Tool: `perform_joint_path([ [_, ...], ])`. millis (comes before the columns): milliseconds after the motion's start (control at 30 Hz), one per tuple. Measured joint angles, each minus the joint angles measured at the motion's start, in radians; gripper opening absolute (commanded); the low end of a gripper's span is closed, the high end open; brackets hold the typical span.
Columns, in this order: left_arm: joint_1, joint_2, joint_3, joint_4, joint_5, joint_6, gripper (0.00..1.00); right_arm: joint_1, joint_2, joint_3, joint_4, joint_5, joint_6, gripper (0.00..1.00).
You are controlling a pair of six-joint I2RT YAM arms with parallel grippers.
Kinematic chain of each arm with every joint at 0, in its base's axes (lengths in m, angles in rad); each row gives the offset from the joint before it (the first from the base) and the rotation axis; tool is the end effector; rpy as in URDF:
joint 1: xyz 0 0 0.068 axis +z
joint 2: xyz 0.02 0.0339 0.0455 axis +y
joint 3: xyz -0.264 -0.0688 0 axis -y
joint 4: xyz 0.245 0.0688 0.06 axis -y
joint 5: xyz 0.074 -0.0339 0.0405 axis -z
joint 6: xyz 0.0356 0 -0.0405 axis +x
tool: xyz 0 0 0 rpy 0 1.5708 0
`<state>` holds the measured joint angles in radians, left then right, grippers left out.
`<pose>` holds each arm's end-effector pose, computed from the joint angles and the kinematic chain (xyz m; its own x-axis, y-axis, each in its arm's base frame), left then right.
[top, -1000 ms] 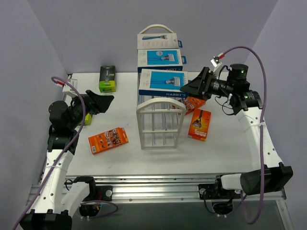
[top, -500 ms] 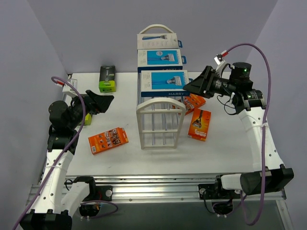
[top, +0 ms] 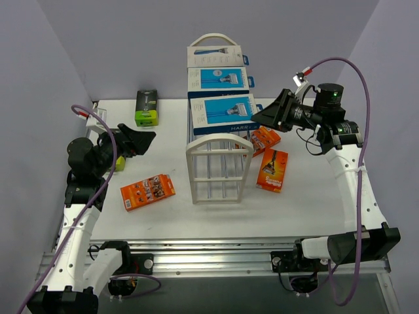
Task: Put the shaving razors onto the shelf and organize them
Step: Place the shaving razor onto shelf
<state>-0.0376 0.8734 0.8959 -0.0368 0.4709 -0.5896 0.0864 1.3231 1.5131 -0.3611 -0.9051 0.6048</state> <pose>0.1990 -0.0236 0.3798 -0.2826 -0.4852 -0.8275 0.3967 0.7263 -0.5614 0.2757 0.0520 0.4583 -0.6089 0.2997 -0.7345 -0.5825 0.4595 0.6705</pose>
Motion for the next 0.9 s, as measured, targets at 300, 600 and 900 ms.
perform_joint_path([
  [300,0.0,0.0,0.0,-0.006,0.0,0.0,0.94,0.0,0.002,0.0,0.006,0.0,0.012,0.32],
  [600,0.0,0.0,-0.002,-0.007,0.0,0.0,0.94,0.0,0.002,-0.001,0.008,0.0,0.019,0.47],
  [900,0.0,0.0,-0.002,-0.007,0.0,0.0,0.94,0.0,-0.007,-0.018,0.013,-0.001,0.019,0.5],
])
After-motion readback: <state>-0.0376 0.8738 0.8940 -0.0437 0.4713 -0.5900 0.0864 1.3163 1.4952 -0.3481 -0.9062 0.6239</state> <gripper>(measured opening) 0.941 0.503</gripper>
